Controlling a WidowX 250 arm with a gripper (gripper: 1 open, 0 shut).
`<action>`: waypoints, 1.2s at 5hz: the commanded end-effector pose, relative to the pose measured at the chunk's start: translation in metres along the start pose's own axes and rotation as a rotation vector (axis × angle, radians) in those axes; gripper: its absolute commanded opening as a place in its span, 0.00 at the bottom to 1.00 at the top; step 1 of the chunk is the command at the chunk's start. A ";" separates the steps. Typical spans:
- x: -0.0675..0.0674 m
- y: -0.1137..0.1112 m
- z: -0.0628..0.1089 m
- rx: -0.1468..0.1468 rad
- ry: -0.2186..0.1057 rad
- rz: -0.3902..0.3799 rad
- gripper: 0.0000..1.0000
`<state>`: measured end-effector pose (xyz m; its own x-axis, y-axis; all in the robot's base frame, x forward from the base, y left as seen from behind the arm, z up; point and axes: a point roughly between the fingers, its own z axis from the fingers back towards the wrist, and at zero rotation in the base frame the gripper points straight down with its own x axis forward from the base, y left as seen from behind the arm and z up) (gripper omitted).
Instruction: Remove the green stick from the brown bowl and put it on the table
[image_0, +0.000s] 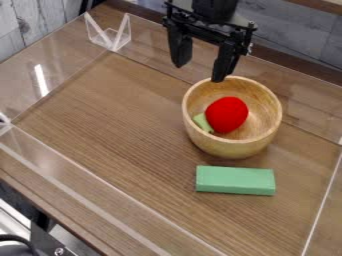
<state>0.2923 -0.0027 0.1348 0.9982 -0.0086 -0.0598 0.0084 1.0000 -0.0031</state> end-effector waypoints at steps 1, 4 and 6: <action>0.005 -0.011 -0.009 -0.003 0.006 -0.038 1.00; 0.034 -0.040 -0.027 -0.008 -0.054 -0.188 1.00; 0.054 -0.026 -0.029 0.005 -0.102 -0.123 1.00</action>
<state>0.3357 -0.0326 0.0844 0.9894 -0.1439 -0.0211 0.1438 0.9896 -0.0082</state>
